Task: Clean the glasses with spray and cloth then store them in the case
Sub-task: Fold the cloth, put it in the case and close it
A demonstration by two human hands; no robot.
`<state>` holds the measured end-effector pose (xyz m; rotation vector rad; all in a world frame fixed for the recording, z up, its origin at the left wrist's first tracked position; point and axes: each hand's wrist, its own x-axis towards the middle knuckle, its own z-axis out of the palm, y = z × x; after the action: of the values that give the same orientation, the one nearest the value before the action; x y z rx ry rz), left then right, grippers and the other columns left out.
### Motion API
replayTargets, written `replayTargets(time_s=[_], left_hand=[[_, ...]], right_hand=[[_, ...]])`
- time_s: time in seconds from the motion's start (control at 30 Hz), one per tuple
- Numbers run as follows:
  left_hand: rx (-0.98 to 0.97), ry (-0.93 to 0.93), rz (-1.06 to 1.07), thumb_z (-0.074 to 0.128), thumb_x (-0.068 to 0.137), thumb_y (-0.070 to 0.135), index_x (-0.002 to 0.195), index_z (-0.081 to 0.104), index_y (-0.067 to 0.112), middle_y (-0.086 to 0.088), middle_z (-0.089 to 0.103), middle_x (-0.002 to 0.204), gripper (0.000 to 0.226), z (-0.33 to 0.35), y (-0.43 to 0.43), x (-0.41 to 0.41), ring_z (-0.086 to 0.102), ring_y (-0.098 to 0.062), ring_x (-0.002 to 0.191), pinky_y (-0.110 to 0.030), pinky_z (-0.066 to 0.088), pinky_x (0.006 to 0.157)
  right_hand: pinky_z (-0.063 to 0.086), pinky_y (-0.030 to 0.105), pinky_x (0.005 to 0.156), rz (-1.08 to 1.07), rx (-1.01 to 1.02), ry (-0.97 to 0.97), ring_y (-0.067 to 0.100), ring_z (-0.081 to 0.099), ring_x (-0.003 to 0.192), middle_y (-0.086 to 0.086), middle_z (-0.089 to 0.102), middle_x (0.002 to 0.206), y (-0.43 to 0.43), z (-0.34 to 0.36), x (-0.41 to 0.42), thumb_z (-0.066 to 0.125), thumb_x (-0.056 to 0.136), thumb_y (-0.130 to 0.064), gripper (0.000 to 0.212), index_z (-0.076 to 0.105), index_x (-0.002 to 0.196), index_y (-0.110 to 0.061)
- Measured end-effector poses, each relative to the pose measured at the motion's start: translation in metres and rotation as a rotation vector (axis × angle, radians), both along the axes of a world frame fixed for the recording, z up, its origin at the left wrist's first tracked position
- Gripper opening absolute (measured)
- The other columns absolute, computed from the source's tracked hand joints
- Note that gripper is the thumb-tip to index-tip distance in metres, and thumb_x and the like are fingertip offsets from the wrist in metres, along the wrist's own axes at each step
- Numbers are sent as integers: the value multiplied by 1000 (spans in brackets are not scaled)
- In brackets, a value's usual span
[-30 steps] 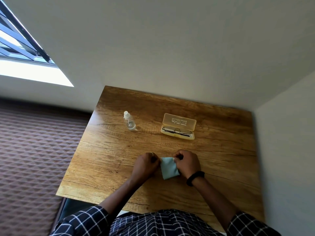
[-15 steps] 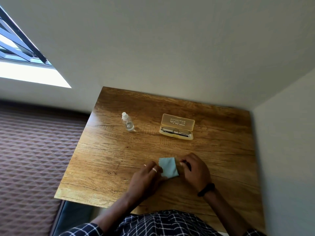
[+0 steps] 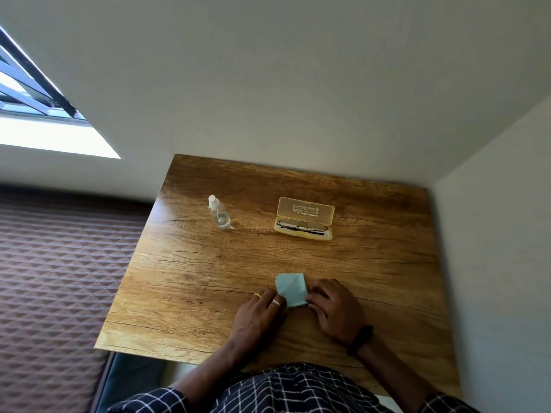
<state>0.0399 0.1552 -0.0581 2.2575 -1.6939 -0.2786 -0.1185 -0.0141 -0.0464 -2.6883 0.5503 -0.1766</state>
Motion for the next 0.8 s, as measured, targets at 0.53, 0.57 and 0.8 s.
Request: replayTargets(time_s=[0.53, 0.57, 0.8], left_hand=[[-57, 267, -30, 57, 97, 32, 107, 64, 12, -2, 53, 127, 23, 18, -13, 27, 64, -10, 92, -20, 61, 69], [-61, 280, -27, 57, 96, 33, 105, 65, 11, -3, 54, 126, 25, 20, -19, 31, 65, -11, 90, -22, 62, 70], [20, 274, 8, 61, 98, 29, 108, 67, 14, -2, 56, 122, 19, 21, -50, 53, 60, -10, 91, -16, 51, 68]], right_hand=[[51, 30, 77, -130, 26, -3, 14, 59, 94, -4, 64, 107, 10, 14, 9, 63, 88, -23, 9, 67, 95, -22], [51, 30, 76, -151, 34, 6, 13, 58, 92, -4, 64, 107, 8, 15, 13, 63, 88, -23, 8, 67, 94, -22], [47, 26, 72, -222, 73, 89, 11, 57, 85, -8, 61, 96, -7, 24, 37, 57, 92, -28, 9, 65, 94, -25]])
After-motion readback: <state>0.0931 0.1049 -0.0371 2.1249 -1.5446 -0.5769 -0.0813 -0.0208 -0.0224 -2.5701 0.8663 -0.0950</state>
